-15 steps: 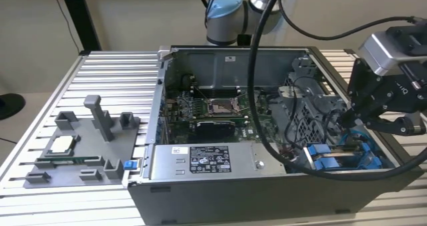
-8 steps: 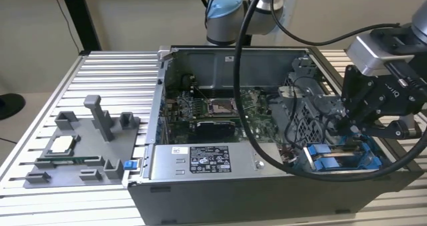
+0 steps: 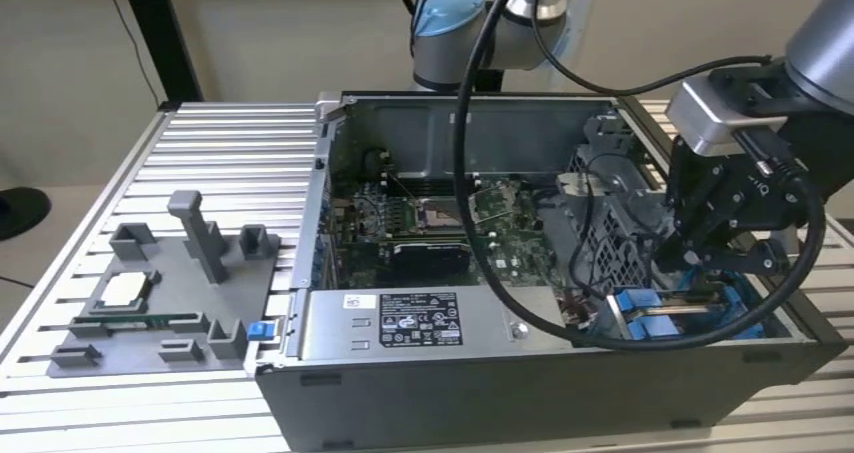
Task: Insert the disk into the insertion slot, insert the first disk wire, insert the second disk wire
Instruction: 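Insert the second disk wire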
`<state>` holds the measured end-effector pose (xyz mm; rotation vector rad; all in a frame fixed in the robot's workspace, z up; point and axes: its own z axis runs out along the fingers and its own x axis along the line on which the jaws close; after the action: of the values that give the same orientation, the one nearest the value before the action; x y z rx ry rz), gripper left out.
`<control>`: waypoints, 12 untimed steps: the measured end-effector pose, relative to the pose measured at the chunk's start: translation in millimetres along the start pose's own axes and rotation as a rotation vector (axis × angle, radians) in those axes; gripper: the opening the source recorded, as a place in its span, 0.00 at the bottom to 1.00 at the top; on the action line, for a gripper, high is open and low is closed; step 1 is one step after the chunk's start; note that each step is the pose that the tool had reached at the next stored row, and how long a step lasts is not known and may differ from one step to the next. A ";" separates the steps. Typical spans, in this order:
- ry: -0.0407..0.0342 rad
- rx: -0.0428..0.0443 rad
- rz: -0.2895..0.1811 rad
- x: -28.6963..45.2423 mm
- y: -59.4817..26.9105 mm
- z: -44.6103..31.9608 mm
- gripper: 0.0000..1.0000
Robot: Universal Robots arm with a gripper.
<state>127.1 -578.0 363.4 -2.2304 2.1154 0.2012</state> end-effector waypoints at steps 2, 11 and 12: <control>0.0042 0.0003 0.000 0.0 -1.0 3.3 0.00; 0.0308 -0.0009 0.001 3.4 -14.4 11.1 0.00; 0.0332 -0.0009 0.001 4.1 -15.3 11.6 0.00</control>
<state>142.0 -579.6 350.7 -2.2483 2.1338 0.1664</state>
